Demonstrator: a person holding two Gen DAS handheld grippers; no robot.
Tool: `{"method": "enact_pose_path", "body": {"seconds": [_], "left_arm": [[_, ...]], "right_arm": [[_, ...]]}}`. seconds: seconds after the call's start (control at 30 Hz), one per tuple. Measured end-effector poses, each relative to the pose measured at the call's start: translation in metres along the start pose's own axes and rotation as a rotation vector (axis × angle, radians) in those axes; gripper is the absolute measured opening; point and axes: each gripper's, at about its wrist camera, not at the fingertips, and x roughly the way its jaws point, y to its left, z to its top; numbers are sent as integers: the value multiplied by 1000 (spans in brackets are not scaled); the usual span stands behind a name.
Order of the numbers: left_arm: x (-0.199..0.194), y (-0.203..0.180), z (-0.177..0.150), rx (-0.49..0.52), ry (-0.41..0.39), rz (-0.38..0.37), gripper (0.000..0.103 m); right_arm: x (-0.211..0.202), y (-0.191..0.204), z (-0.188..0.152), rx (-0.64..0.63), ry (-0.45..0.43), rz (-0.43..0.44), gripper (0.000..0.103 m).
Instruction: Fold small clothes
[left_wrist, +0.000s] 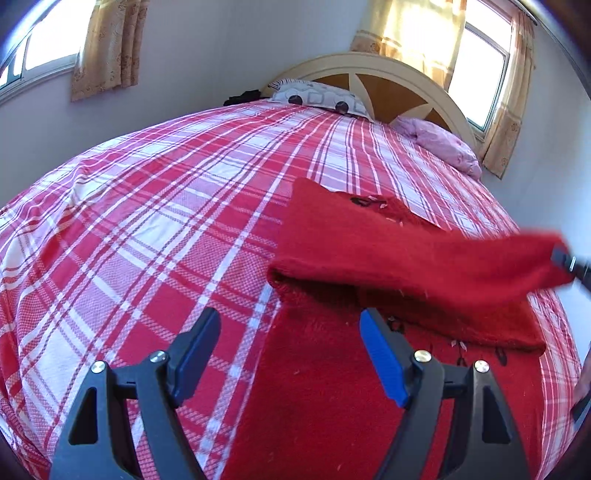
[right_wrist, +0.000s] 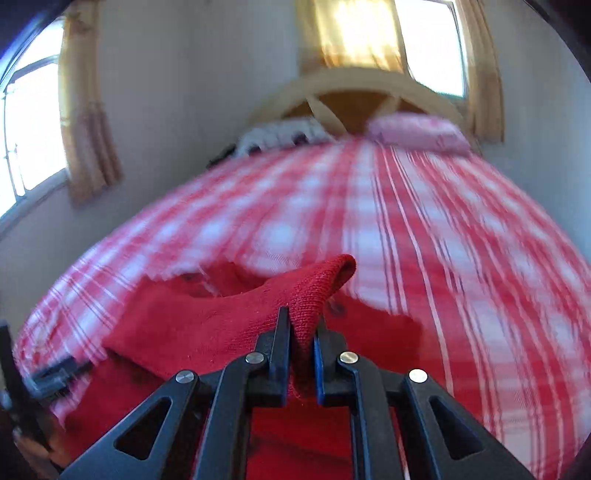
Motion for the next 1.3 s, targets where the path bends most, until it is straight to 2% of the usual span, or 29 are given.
{"method": "enact_pose_path", "body": {"seconds": [0.13,0.2,0.3,0.5,0.53,0.6,0.7,0.77,0.8,0.83,0.9,1.0,1.17,1.23,1.27,1.3], "left_arm": [[9,-7,2,9,28,17,80],[8,-12,2,22,21,12,80],[15,-27,2,71,28,28,80],[50,-56,8,83,116,21,80],[55,-60,11,88,119,36,80],[66,-61,21,76,125,115,80],[72,-38,34,-18,111,169,81],[72,-16,38,-76,109,264,83],[71,-7,38,-113,108,259,86],[69,6,37,-177,108,222,91],[65,16,33,-219,91,182,91],[62,6,28,-152,99,197,92],[56,3,23,-123,120,187,91],[48,4,19,-93,123,203,91],[45,7,17,-79,124,213,91],[42,10,16,-73,123,221,91]], "right_arm": [[38,-16,-33,56,109,-14,10],[36,-20,-32,111,96,28,10],[16,-11,-10,119,18,88,10],[-28,23,56,67,-92,207,10],[-37,30,67,53,-114,225,10],[-50,40,77,33,-152,230,10],[-70,39,82,28,-223,230,10],[-73,31,79,37,-242,220,10],[-71,25,73,42,-240,196,10],[-66,20,69,50,-224,190,10],[-49,7,57,81,-169,189,10],[-14,-9,26,73,-63,114,10],[34,-36,-31,87,103,-24,10],[45,-49,-48,119,158,-42,14],[44,-57,-52,145,155,-29,16],[36,-65,-54,191,138,0,24]]}}
